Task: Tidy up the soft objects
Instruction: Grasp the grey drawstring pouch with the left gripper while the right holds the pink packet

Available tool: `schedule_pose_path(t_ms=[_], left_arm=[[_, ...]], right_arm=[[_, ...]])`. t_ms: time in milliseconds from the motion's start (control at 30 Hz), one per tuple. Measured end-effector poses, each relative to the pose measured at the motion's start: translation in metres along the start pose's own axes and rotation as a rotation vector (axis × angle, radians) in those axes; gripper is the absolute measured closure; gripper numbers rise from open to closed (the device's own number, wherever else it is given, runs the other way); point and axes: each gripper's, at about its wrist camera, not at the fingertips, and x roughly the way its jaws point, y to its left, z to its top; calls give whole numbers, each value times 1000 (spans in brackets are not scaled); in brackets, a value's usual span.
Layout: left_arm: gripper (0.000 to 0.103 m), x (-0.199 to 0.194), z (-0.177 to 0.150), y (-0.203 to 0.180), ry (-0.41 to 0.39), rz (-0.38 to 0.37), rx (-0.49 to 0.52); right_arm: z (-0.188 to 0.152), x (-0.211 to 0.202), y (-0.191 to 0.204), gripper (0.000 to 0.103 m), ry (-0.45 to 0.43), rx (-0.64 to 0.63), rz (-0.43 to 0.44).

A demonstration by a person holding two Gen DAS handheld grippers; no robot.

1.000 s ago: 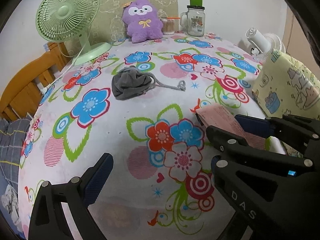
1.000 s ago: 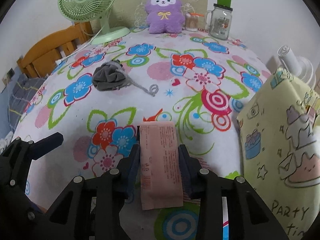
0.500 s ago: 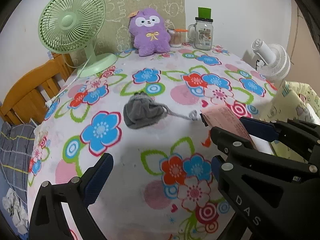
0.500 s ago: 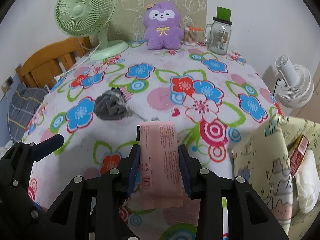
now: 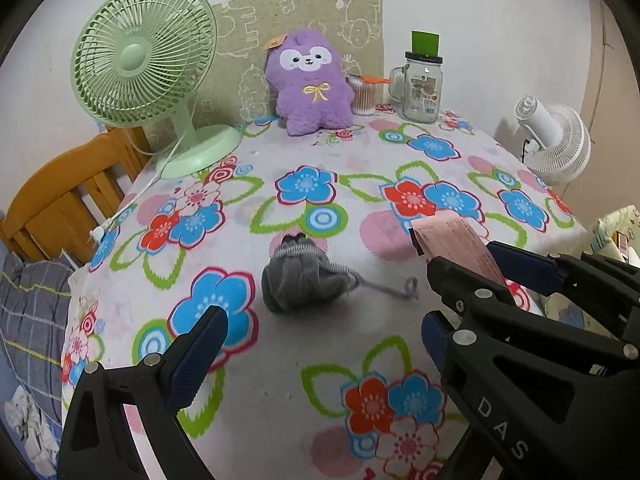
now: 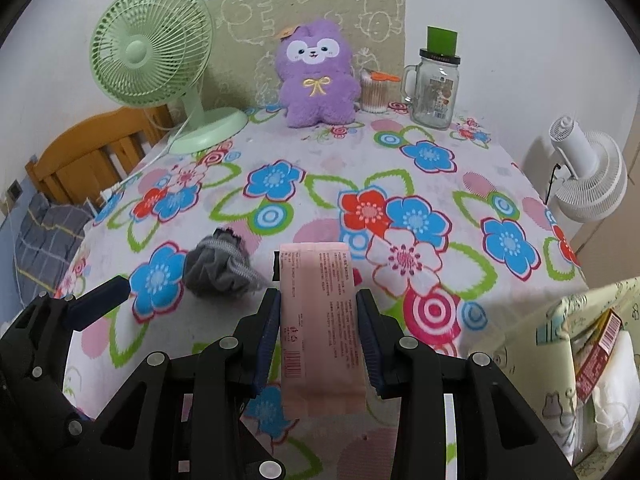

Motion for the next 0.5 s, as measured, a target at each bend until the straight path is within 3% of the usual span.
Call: schedule_pose_path(t_ms=[500], left_arm=[[8, 42, 20, 9, 4, 32, -16]], right_arm=[[13, 40, -7, 62, 14, 48, 1]])
